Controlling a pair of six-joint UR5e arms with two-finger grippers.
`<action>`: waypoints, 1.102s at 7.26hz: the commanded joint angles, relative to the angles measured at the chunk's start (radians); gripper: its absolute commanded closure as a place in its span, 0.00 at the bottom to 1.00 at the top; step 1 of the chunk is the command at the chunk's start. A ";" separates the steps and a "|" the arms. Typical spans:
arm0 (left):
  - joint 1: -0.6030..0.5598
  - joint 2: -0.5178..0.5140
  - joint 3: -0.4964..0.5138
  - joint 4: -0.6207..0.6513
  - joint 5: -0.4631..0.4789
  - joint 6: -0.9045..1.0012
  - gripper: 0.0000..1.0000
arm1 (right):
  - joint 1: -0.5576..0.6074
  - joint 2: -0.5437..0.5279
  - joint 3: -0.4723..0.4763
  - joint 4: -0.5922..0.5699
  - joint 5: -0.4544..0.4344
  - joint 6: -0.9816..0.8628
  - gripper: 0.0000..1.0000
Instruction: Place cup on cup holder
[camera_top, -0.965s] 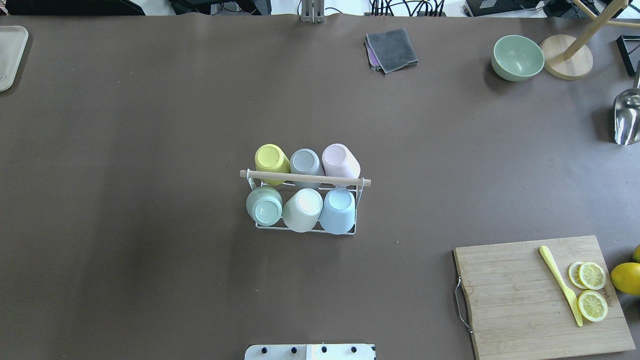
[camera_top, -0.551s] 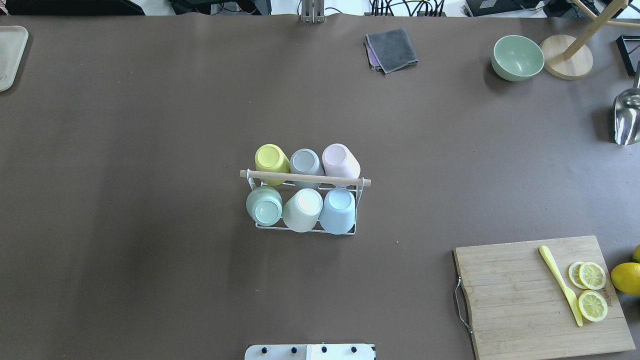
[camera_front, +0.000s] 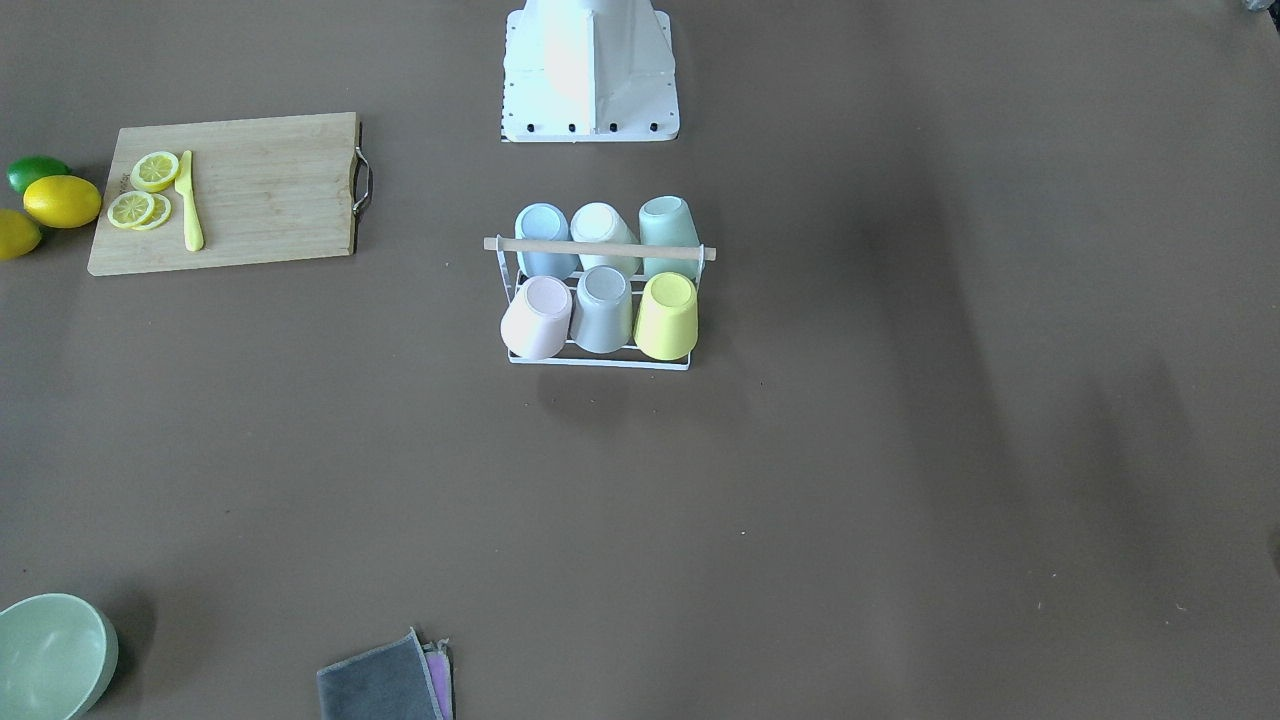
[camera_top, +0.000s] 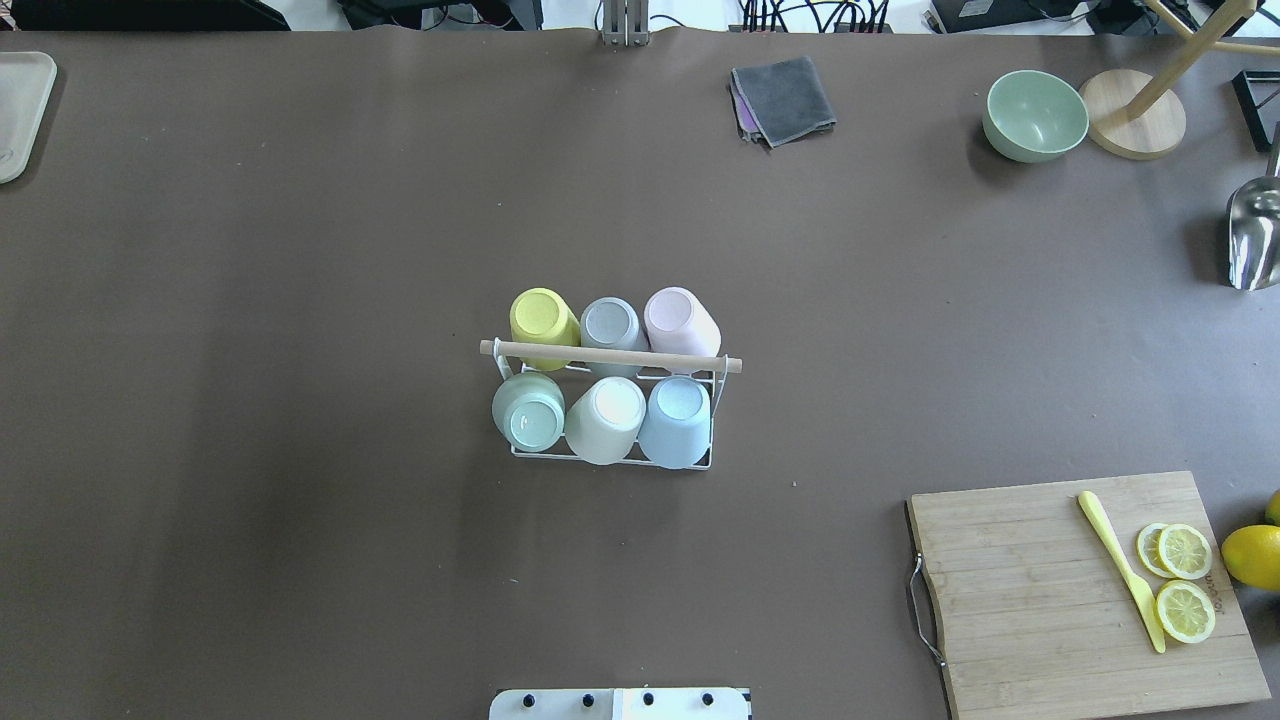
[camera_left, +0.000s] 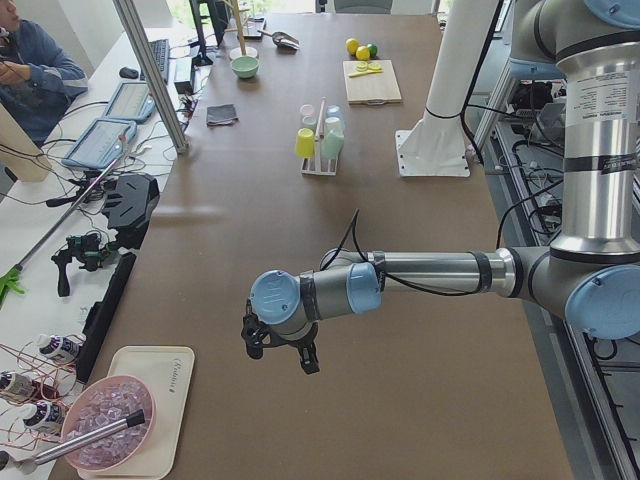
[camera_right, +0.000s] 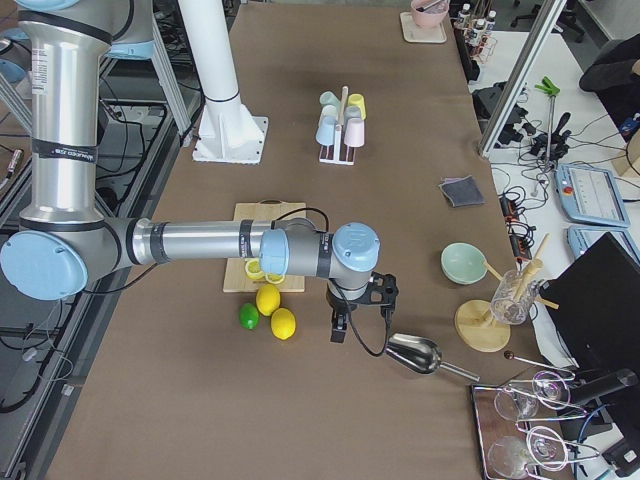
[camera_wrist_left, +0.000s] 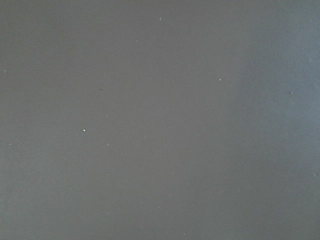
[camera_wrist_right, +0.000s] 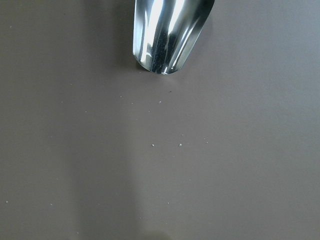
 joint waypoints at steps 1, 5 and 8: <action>-0.001 0.000 0.002 0.000 0.002 0.000 0.02 | 0.000 -0.001 -0.002 0.000 0.000 0.000 0.00; -0.001 -0.002 0.003 0.000 0.002 0.000 0.02 | 0.000 -0.001 -0.003 0.000 0.002 0.002 0.00; 0.001 -0.005 0.002 -0.027 0.014 0.006 0.02 | 0.000 0.002 -0.006 0.000 0.000 0.003 0.00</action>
